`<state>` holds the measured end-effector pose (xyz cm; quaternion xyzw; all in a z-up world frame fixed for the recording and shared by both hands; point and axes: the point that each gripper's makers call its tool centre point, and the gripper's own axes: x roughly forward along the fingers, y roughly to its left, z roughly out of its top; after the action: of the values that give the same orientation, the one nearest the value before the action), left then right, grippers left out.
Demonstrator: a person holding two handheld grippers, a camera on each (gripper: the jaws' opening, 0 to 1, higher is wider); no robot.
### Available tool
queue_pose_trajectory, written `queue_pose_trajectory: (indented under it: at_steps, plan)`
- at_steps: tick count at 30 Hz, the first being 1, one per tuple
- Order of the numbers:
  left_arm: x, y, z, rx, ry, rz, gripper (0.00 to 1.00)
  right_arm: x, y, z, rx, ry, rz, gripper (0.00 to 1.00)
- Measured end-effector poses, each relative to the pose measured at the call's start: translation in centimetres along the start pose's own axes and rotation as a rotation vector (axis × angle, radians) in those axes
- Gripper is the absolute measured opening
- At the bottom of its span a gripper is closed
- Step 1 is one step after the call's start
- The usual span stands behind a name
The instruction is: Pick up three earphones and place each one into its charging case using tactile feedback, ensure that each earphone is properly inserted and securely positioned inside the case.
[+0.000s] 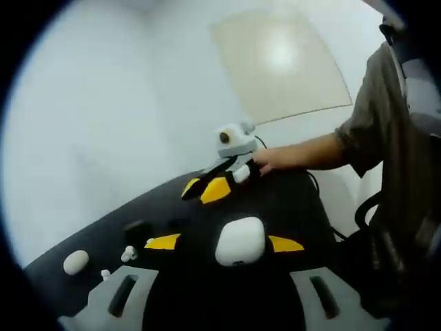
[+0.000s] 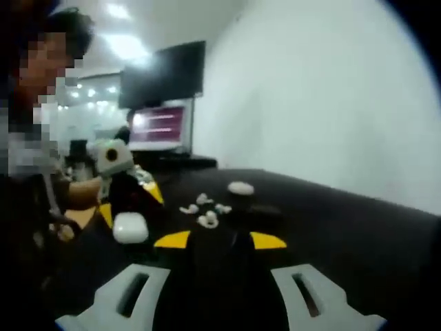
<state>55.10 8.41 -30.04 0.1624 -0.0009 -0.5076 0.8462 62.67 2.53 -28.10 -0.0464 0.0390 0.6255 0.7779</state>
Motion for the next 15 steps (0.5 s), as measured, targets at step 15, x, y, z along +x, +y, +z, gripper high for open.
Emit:
queue_pose_trajectory:
  at_steps: [15]
  plan:
    - [0.0,0.5,0.1,0.015,0.001,0.008,0.45,2.7,9.1,-2.2,0.030,0.247,0.329,0.33]
